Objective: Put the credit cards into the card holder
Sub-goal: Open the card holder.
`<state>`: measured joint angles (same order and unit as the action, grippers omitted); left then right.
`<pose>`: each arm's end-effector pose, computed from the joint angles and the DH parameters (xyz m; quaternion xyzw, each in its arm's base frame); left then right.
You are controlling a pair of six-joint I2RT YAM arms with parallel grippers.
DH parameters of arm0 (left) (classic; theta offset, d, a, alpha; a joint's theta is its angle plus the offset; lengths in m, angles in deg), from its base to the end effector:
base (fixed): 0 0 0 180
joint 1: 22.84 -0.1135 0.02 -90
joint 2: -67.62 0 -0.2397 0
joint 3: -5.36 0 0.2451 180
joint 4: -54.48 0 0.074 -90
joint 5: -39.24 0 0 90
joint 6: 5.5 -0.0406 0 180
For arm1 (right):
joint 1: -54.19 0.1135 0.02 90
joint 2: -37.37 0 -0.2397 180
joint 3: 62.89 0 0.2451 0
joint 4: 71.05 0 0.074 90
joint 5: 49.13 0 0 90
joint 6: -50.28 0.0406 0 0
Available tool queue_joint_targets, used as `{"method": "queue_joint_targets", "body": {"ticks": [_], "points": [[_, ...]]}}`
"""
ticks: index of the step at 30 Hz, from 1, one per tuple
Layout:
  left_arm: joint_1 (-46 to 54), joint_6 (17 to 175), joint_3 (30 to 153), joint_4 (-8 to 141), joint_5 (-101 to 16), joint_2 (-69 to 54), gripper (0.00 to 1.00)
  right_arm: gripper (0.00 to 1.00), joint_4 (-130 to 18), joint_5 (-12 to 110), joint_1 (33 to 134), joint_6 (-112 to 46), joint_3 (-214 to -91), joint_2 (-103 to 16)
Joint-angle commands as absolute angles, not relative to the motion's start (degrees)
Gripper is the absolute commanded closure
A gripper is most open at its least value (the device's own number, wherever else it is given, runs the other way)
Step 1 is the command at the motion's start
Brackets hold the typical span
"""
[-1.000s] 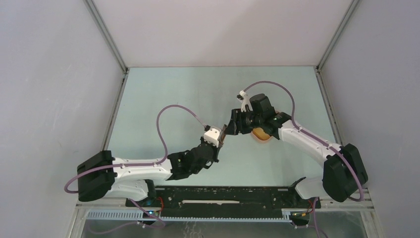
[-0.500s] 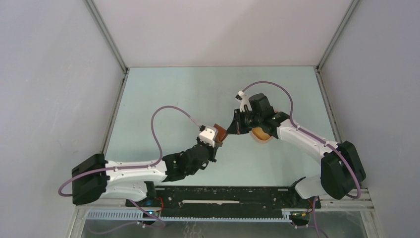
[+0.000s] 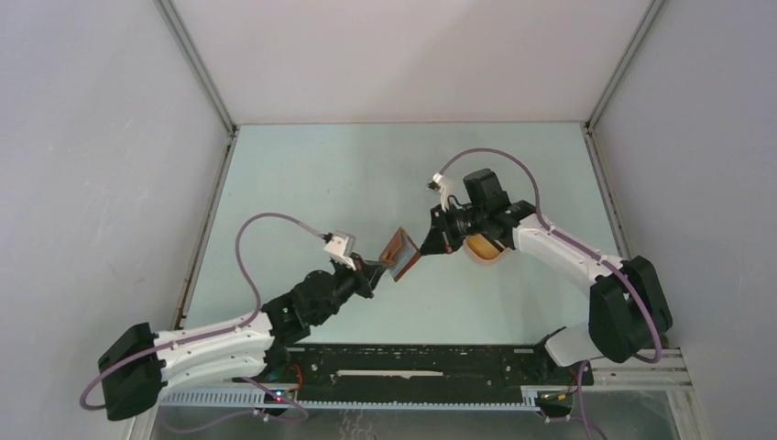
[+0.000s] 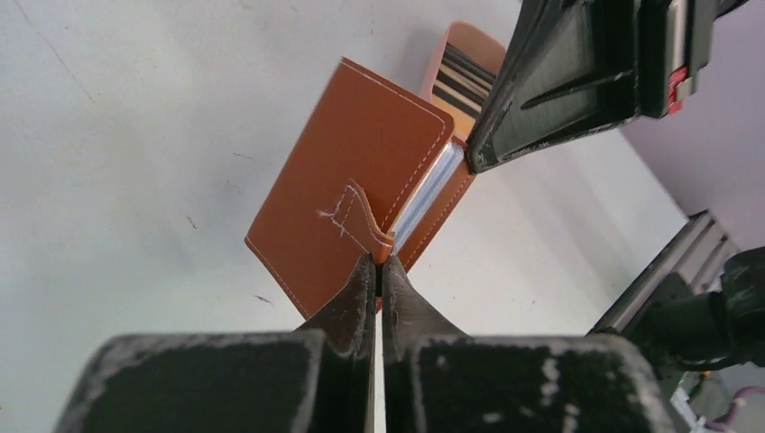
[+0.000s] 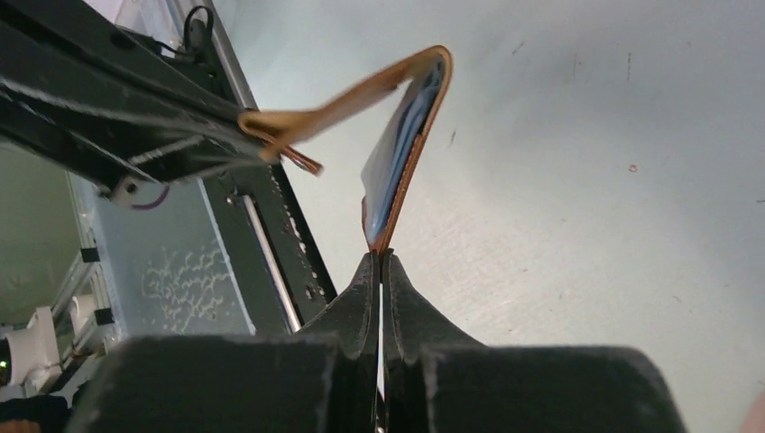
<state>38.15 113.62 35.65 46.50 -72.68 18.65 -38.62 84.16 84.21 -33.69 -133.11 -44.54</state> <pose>0.1125 -0.1715 0.1951 0.0909 0.7602 -0.3400 0.5462 0.2464 0.1745 0.2291 -0.3185 0.8074 0.4351 0.2394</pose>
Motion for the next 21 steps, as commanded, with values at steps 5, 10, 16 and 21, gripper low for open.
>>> {"method": "queue_joint_targets", "body": {"ticks": [5, 10, 16, 21], "points": [[31.5, 122.0, 28.8, 43.2, -62.1, 28.9, 1.00, 1.00, -30.5, 88.7, 81.3, -46.1, -136.7, -47.6], [24.5, 126.1, 27.2, 50.7, -60.6, 30.4, 1.00, 1.00, -19.7, 85.5, 81.3, -58.5, -140.9, -49.7], [20.0, 128.9, 27.5, 52.3, -58.4, 21.3, 1.00, 1.00, -17.4, 78.5, 81.7, -57.5, -142.6, -55.3], [19.4, 128.7, 29.2, 47.3, -56.8, 10.1, 1.00, 1.00, -19.6, 72.0, 81.3, -52.1, -143.1, -59.4]]}}
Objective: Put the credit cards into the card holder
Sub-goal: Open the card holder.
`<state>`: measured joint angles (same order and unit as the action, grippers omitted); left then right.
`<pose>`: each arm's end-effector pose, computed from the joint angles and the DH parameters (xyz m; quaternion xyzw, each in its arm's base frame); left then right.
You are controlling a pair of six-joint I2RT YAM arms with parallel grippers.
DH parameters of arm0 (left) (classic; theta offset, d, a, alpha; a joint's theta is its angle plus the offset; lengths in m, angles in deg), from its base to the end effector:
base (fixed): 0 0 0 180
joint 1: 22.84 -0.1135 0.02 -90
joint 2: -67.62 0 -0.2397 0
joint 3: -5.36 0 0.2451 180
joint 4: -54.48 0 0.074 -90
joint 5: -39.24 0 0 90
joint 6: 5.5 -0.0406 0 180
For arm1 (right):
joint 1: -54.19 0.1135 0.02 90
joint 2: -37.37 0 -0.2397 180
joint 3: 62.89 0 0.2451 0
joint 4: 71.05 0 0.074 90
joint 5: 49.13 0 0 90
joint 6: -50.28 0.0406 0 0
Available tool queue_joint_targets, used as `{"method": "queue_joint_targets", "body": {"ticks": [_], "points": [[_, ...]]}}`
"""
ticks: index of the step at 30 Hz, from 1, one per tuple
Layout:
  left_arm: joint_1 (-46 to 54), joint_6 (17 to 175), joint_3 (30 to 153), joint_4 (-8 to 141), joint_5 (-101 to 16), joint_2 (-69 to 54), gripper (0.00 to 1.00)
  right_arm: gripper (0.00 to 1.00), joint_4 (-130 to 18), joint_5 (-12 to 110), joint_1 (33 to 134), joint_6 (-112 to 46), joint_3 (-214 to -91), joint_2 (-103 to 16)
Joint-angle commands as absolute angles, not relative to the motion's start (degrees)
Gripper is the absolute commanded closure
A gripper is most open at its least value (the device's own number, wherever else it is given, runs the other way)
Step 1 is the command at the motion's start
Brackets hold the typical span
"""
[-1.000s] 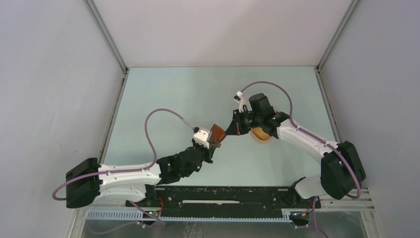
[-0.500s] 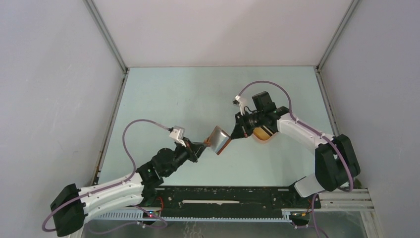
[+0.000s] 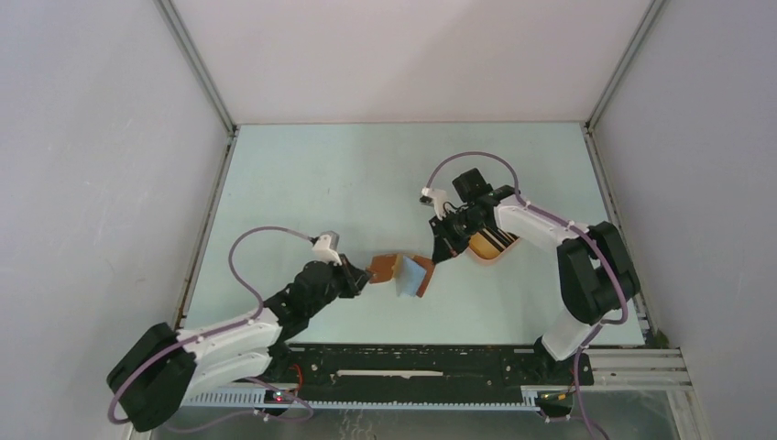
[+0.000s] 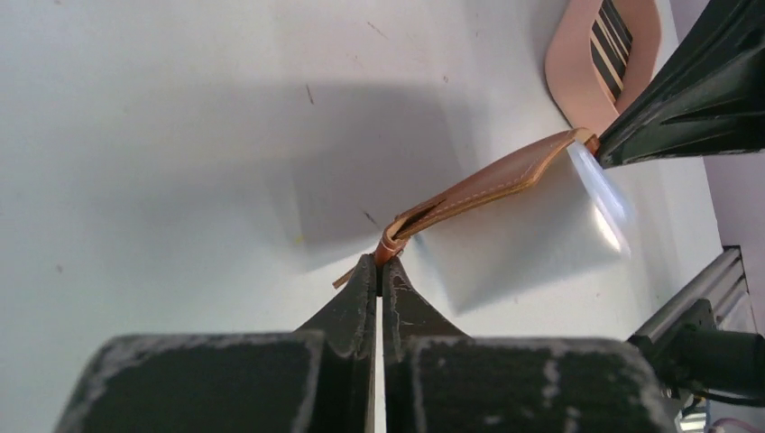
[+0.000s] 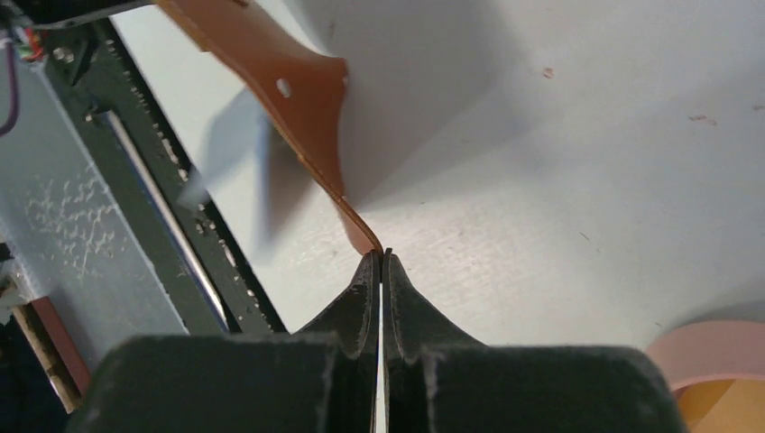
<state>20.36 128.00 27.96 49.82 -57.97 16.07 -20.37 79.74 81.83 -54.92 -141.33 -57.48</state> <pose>0.1417 -0.1261 0.1356 -0.0363 0.8383 -0.3333 0.4300 0.2686 0.1694 0.1858 -0.3990 0.8363 0.3445 0.1508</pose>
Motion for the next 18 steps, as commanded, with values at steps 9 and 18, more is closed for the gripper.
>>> {"method": "queue_joint_targets", "body": {"ticks": [9, 18], "points": [[18.8, 126.7, 33.6, 44.7, -56.6, -3.1, 1.00, 0.99, -24.3, 63.5, 80.0, -45.5, -143.2, -63.1], [18.6, 123.4, 40.8, 51.1, -57.1, -9.8, 1.00, 0.86, -23.6, 59.4, 82.7, -47.6, -145.8, -64.3]]}}
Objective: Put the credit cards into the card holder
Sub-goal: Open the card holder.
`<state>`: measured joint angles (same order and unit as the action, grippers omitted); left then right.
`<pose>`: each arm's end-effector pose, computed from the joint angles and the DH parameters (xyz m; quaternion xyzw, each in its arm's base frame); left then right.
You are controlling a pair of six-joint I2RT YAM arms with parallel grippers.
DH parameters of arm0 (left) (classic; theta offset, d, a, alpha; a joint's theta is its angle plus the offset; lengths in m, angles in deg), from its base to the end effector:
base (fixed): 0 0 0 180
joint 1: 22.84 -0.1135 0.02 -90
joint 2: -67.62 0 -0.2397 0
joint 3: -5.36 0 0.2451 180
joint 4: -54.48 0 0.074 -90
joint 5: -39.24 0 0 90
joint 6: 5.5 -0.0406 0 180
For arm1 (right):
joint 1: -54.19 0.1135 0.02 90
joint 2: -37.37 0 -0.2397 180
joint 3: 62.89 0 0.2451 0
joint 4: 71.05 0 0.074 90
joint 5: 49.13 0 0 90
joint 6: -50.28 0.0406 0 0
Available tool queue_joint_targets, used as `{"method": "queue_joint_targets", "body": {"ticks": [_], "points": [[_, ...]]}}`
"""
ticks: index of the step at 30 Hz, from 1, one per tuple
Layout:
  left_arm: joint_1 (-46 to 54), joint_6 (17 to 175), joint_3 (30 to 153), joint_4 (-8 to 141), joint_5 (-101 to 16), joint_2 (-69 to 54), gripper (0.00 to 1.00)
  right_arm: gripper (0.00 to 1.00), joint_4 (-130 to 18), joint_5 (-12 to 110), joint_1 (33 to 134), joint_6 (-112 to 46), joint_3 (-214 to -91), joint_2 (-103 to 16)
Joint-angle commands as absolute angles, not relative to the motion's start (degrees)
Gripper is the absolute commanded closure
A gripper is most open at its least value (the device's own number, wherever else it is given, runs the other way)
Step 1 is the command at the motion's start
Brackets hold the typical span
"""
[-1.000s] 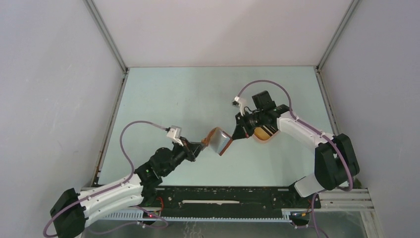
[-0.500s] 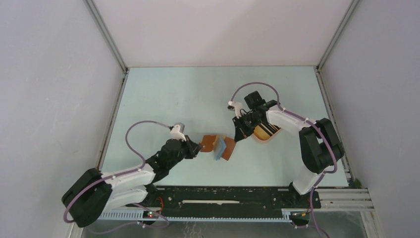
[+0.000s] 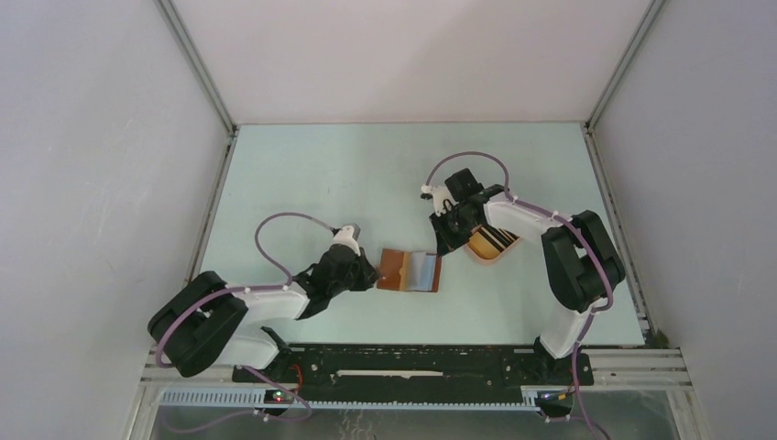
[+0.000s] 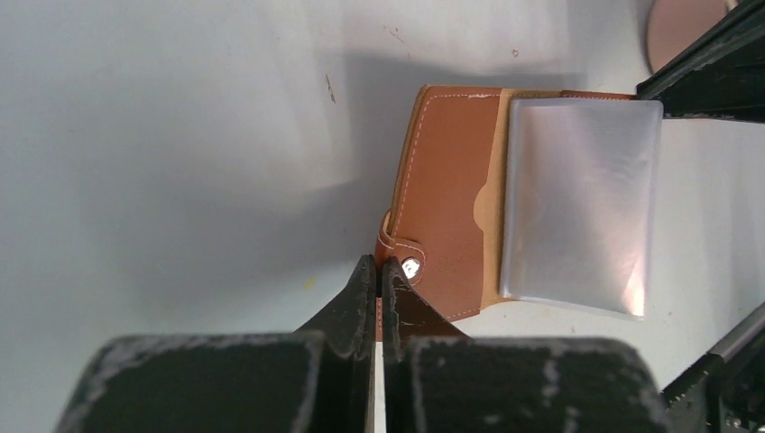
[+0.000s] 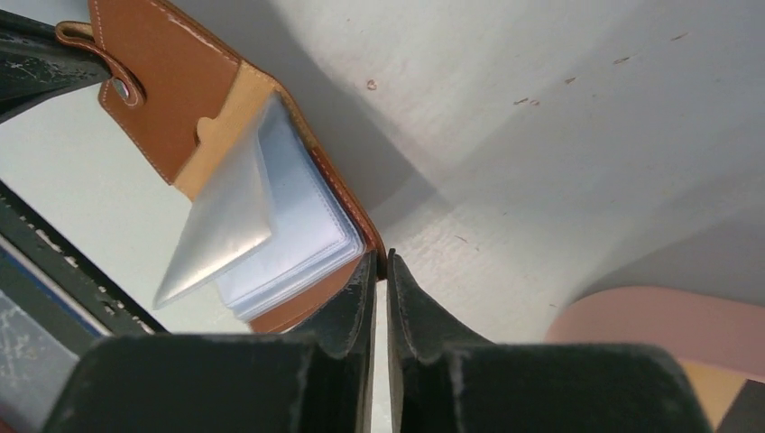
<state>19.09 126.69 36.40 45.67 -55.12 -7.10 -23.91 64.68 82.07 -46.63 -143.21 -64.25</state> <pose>0.1717 -0.1501 0.1100 -0.0196 0.8858 -0.2847 0.3659 0.2906 0.1723 0.1559 -0.3242 0.9057 0.2326 0.1431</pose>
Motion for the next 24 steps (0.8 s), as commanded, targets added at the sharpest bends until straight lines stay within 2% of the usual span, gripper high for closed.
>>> {"method": "queue_joint_targets", "body": {"ticks": [1, 6, 12, 19, 21, 24], "points": [[18.6, 123.5, 41.0, 51.2, -57.0, -10.5, 1.00, 0.83, -23.5, 59.2, 82.7, -47.9, -145.9, -64.3], [18.6, 124.1, 40.6, 50.3, -55.3, -12.2, 1.00, 0.70, -23.2, 59.6, 82.5, -49.8, -146.0, -59.7], [19.6, 124.5, 40.6, 51.3, -53.6, -8.4, 1.00, 0.56, -22.9, 64.1, 83.9, -55.7, -144.8, -50.8], [22.4, 125.4, 41.5, 54.9, -53.3, -1.6, 1.00, 0.56, -19.2, 85.5, 84.4, -65.5, -142.4, -45.7], [22.6, 125.6, 41.5, 55.4, -53.4, -0.4, 1.00, 0.57, -19.2, 86.9, 85.1, -65.0, -142.4, -47.6], [22.7, 125.7, 41.1, 55.5, -54.2, -0.2, 1.00, 0.61, -20.3, 81.0, 85.6, -61.0, -143.0, -52.4]]}}
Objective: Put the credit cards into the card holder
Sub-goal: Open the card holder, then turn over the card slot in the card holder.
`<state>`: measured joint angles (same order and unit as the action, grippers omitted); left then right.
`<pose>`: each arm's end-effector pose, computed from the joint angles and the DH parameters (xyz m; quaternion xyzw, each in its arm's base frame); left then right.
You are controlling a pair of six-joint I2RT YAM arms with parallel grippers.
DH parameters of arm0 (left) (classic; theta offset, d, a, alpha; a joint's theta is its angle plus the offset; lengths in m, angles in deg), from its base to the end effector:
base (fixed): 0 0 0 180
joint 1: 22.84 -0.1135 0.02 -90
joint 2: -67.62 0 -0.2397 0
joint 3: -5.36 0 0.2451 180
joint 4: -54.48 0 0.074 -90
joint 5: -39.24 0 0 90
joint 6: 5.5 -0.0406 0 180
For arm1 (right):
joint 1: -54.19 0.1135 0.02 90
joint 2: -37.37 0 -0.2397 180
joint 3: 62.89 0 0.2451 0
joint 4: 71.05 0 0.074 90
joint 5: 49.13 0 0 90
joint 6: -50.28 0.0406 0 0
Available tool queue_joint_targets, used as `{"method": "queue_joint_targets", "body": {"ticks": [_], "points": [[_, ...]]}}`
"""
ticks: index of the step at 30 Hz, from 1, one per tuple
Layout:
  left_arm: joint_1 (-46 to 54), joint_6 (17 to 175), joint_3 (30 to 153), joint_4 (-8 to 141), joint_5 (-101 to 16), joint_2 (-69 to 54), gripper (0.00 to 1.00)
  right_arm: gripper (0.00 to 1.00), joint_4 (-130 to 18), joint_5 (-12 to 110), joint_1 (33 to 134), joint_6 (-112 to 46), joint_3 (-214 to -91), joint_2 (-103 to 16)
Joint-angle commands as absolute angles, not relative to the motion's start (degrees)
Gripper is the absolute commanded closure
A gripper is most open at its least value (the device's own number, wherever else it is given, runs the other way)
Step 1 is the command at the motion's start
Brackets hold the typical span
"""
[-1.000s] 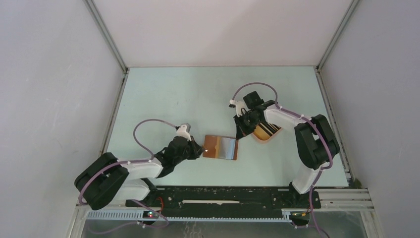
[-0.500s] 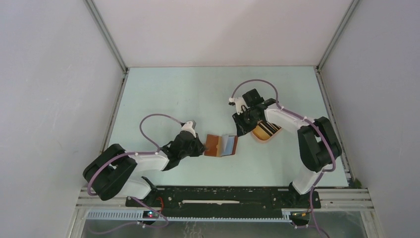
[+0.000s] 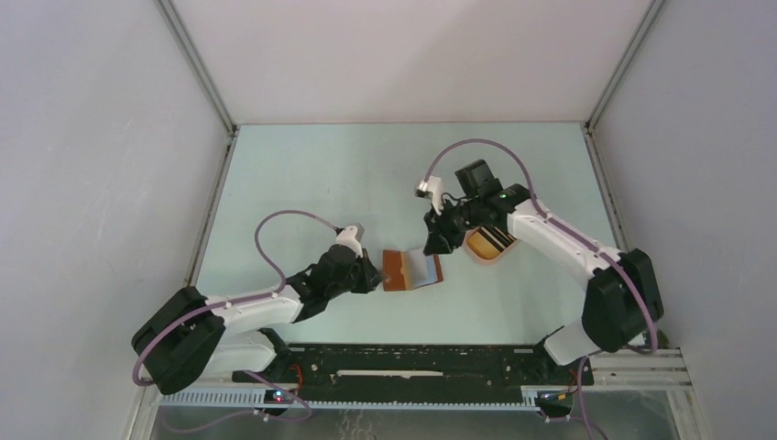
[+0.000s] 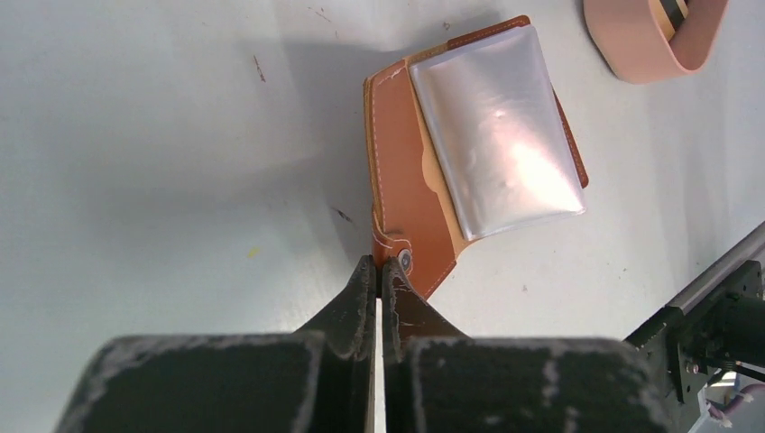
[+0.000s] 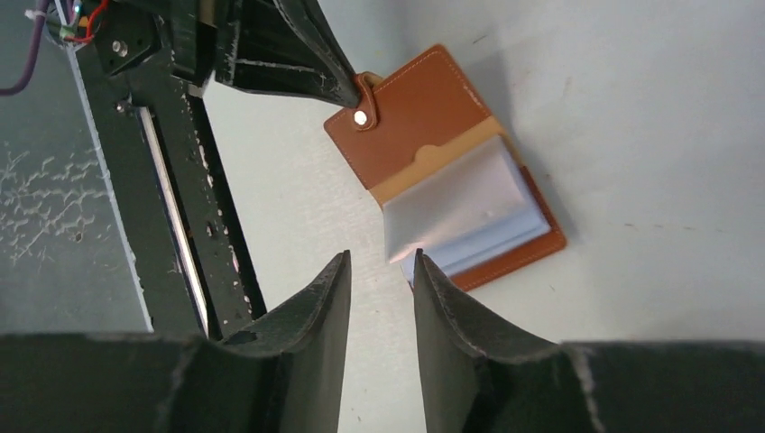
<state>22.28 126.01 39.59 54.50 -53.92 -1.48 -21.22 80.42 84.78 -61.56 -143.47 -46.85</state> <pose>0.1635 -0.1611 0.1318 0.0152 0.8862 -0.2994 0.3532 0.2478 0.1765 0.2518 -0.4899 0.7549 0.3428 0.2696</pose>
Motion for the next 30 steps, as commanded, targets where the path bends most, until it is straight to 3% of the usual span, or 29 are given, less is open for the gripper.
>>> {"method": "queue_joint_targets", "body": {"ticks": [1, 14, 23, 30], "points": [[22.7, 125.8, 40.8, 55.1, -54.3, -0.5, 1.00, 0.62, -20.3, 79.5, 85.3, -59.8, -143.6, -54.1], [22.6, 127.1, 38.0, 49.6, -52.8, -3.9, 1.00, 0.53, -22.8, 81.0, 81.5, -47.9, -144.0, -64.8], [22.7, 127.2, 37.3, 48.6, -52.0, -3.4, 1.00, 0.66, -23.6, 72.6, 83.1, -48.0, -143.9, -65.6], [22.7, 127.5, 36.6, 48.0, -51.2, -2.3, 1.00, 0.55, -23.4, 64.4, 86.9, -50.6, -145.0, -62.4]]}}
